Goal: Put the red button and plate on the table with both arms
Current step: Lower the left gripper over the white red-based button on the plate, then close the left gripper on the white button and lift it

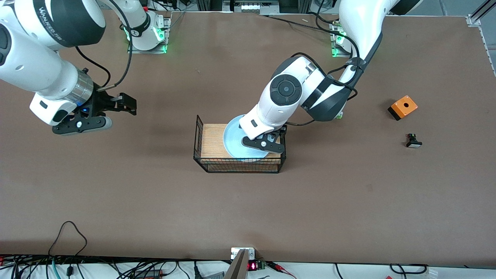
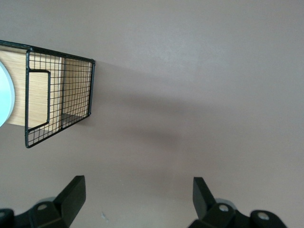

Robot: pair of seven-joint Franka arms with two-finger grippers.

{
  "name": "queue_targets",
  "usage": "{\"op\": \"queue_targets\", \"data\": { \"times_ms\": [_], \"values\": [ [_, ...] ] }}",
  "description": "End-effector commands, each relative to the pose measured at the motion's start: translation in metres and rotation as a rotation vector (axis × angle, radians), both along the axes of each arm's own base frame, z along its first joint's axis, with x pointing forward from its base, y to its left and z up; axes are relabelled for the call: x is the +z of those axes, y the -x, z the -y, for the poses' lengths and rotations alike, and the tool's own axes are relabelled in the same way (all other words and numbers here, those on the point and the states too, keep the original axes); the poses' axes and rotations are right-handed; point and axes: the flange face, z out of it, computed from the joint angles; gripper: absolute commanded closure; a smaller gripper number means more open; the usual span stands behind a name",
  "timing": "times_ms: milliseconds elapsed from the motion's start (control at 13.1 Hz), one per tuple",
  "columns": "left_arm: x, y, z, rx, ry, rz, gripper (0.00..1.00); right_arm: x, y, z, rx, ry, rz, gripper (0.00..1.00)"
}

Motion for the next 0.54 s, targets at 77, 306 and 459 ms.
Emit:
{"op": "queue_targets", "data": {
  "times_ms": [77,306,459],
  "values": [
    [-0.004,0.002,0.019,-0.112,-0.004,0.081,0.0,0.007,0.0,-0.027,-0.092,-0.044,-0.002,0.0],
    [-0.014,0.002,0.027,-0.144,0.014,0.1,0.0,0.007,0.011,-0.06,-0.271,-0.022,-0.019,0.0],
    [-0.014,0.009,0.035,-0.157,0.014,0.106,0.0,0.007,0.015,-0.071,-0.366,-0.013,-0.03,0.0]
  ]
}}
